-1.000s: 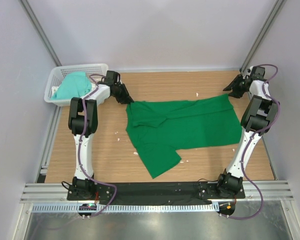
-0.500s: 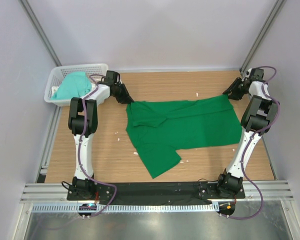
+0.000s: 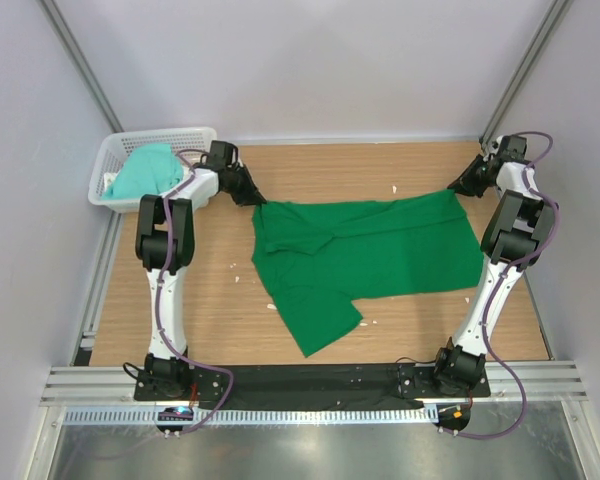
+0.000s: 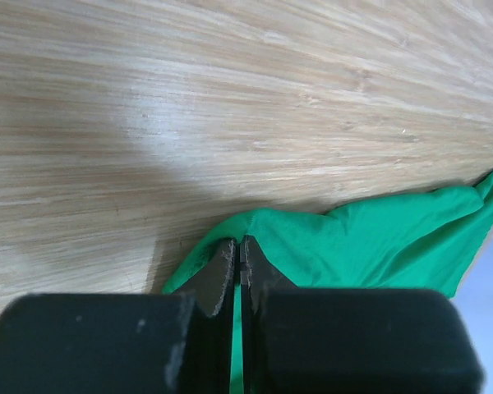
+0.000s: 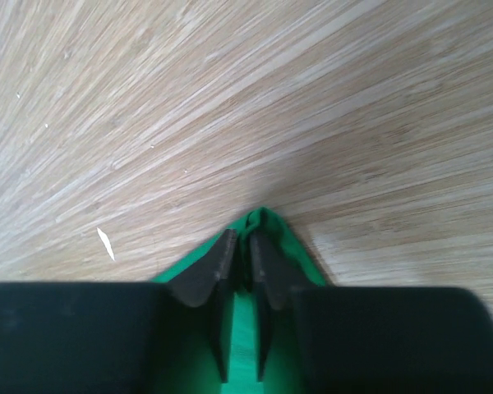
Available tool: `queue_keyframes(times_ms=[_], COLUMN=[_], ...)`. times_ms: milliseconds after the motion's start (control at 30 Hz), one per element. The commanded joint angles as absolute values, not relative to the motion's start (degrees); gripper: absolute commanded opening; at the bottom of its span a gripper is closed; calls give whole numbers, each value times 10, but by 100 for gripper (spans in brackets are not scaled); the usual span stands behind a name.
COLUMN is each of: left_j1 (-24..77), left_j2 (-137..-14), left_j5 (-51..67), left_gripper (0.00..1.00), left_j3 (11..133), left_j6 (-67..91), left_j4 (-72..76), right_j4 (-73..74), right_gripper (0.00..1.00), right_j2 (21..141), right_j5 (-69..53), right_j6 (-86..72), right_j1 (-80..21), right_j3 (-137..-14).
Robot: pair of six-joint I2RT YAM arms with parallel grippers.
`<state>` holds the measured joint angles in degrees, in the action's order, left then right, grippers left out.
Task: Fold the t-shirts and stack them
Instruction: Fold the tshirt
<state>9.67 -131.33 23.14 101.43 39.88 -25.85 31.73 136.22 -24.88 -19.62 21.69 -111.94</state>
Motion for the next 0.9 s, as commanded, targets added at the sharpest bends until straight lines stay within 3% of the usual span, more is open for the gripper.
queue_keyframes(times_ms=[0, 100, 433, 867], left_j1=[85, 77, 54, 51], left_j2=[-1308, -1290, -1235, -1247], left_j5=[243, 225, 188, 164], left_gripper=[0, 0, 0, 0], left_j3=[1009, 991, 904, 896], left_j6=[417, 428, 473, 484], left_j4=[-221, -213, -131, -99], right_j4=[296, 295, 258, 168], right_gripper=[15, 1, 1, 1], right_j2=[1315, 1320, 1309, 1321], right_j5=[-236, -220, -159, -127], right_j6=[-205, -211, -228, -292], right_j1=[214, 214, 214, 227], right_j3=[-1129, -1131, -1107, -1094])
